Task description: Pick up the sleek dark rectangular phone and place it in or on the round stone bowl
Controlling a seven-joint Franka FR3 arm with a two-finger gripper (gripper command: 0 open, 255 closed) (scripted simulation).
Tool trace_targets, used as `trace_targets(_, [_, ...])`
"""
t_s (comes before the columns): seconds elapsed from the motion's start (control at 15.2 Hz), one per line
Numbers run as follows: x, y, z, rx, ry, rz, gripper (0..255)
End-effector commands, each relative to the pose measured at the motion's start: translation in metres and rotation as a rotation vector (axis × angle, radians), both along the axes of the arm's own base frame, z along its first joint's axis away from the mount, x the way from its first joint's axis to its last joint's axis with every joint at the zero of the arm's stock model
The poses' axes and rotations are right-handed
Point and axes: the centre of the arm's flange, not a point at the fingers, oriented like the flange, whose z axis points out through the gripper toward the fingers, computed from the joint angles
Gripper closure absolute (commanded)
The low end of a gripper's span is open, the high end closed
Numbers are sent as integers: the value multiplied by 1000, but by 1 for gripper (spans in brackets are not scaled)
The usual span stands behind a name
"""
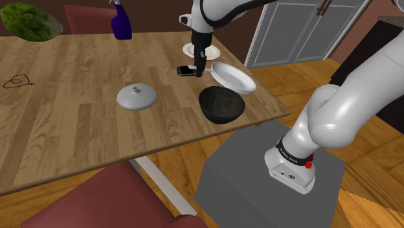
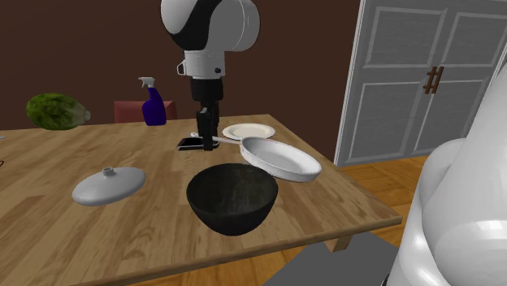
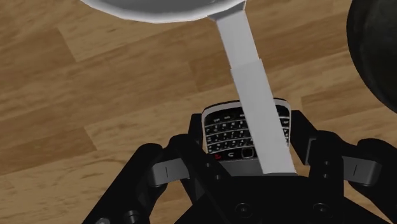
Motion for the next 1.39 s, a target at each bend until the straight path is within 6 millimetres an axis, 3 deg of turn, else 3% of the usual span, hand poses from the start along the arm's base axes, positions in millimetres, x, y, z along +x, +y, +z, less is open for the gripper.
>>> trace_targets(0.0, [1,-1,11,0,0,0,255])
trace_targets(0.66, [1,-1,62,0,0,0,255])
trace_targets(1.32, [-130,14,67,0,0,0,255])
